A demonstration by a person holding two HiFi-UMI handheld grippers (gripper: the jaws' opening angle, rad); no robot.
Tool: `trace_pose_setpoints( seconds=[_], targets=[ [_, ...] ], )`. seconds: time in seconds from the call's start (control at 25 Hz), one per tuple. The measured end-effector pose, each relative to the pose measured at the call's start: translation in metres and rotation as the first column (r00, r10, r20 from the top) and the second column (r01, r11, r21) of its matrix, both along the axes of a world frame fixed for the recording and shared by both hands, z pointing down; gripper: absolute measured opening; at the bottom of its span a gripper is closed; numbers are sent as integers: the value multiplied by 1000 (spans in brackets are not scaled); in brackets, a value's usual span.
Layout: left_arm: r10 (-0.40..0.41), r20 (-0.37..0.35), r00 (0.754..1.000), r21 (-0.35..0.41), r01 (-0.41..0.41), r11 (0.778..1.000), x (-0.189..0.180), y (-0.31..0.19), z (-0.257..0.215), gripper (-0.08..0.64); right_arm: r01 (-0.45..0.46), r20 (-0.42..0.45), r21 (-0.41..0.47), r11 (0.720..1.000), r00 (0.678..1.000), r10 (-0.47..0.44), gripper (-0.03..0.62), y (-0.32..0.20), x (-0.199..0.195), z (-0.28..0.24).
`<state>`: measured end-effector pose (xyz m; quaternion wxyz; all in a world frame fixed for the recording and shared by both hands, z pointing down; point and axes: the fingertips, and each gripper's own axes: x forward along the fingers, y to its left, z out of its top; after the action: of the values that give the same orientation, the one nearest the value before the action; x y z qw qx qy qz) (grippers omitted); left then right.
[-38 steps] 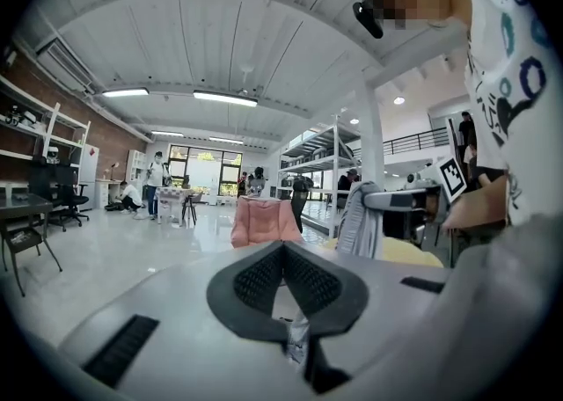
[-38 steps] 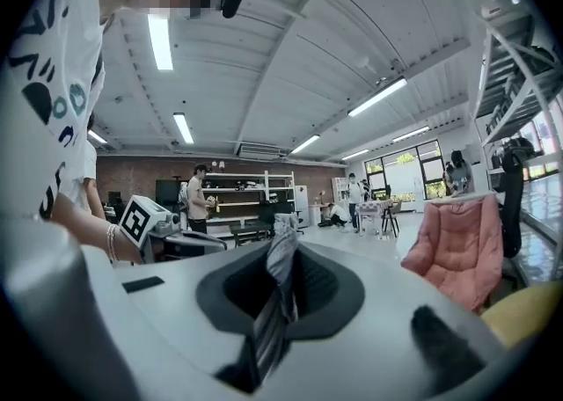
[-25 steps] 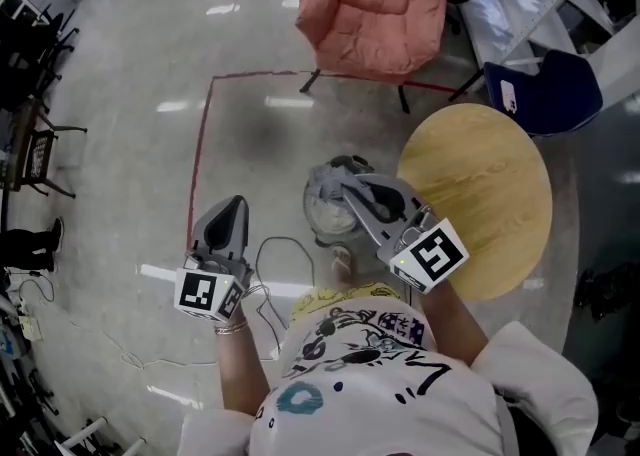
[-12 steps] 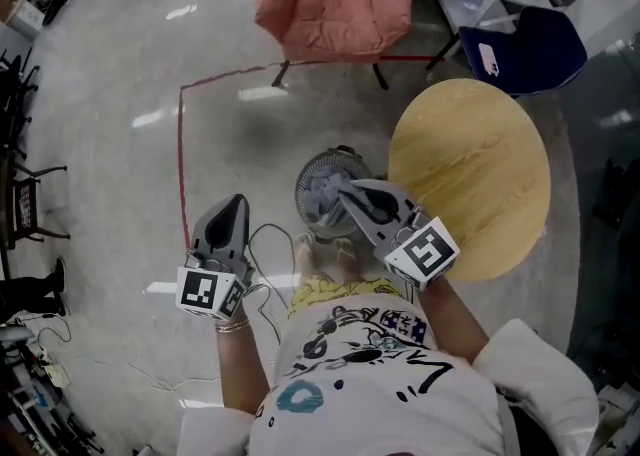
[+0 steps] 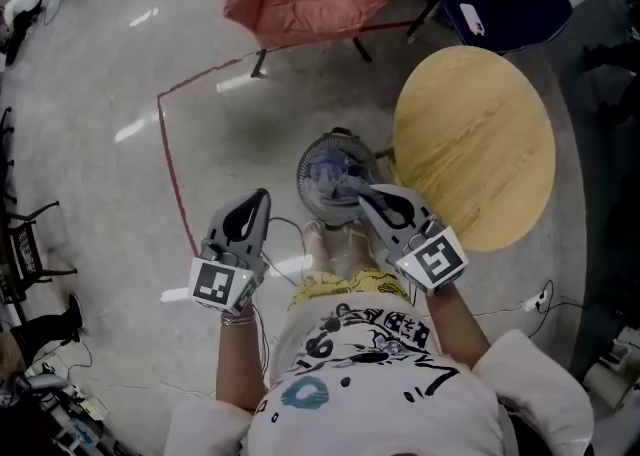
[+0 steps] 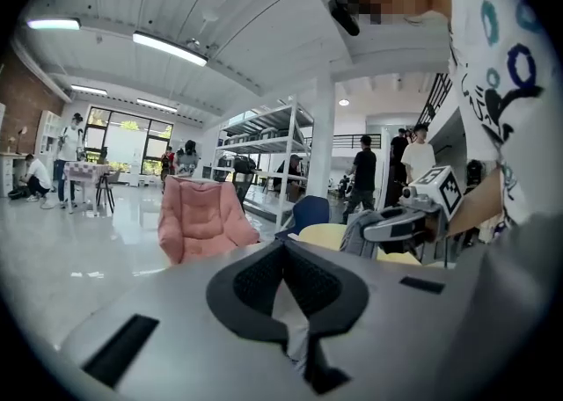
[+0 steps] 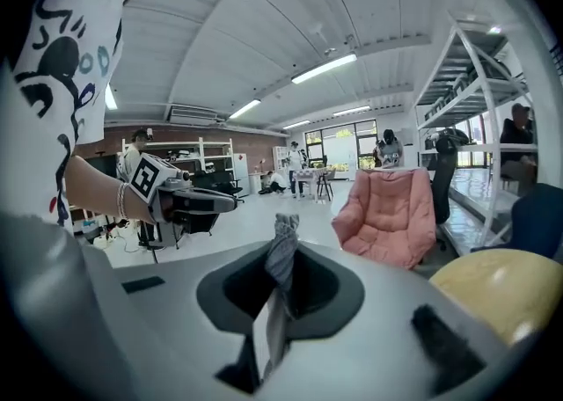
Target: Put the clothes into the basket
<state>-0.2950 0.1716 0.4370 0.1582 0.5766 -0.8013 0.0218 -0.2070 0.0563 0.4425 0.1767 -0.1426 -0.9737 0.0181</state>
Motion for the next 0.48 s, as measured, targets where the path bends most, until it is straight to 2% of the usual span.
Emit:
trace_pose_setpoints(
  seconds=[0.24,0.48],
  targets=[
    [50,-4,999,-6,-50,999,-9,-9,21,11,-82,-40,2,997,996,82,46,-6,6,33],
    [55,-26,998,-21,-56,998,-17,-22,53,11,-103,-79,-7,995,992,102,46,-16,-1,72]
  ],
)
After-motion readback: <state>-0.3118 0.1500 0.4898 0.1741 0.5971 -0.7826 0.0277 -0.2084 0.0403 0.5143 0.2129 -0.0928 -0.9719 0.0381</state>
